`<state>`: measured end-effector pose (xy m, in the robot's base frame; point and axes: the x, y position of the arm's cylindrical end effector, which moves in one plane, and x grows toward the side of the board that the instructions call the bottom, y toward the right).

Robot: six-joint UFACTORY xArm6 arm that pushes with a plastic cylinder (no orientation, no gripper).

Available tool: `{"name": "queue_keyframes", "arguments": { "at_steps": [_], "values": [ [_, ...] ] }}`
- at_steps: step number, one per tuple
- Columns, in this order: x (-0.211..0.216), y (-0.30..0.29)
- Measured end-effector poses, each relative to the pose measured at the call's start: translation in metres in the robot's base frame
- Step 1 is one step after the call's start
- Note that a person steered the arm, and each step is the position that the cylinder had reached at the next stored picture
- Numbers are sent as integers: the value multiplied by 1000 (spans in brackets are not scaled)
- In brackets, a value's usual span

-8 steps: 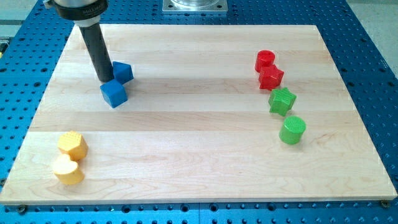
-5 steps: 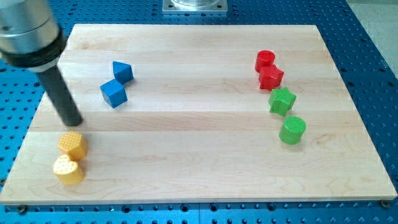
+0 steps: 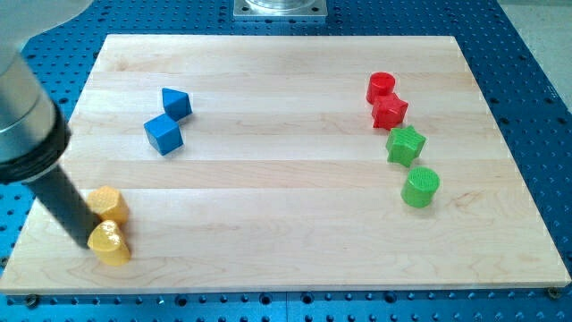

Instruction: Move the yellow blocks below to the blue blocks

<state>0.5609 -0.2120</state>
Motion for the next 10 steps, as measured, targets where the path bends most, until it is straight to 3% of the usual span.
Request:
{"name": "queue_keyframes", "arguments": {
  "at_steps": [1, 6, 7, 8, 10],
  "values": [
    [-46, 5],
    [-49, 58],
    [-49, 28],
    [-42, -18],
    [53, -17]
  ]
}}
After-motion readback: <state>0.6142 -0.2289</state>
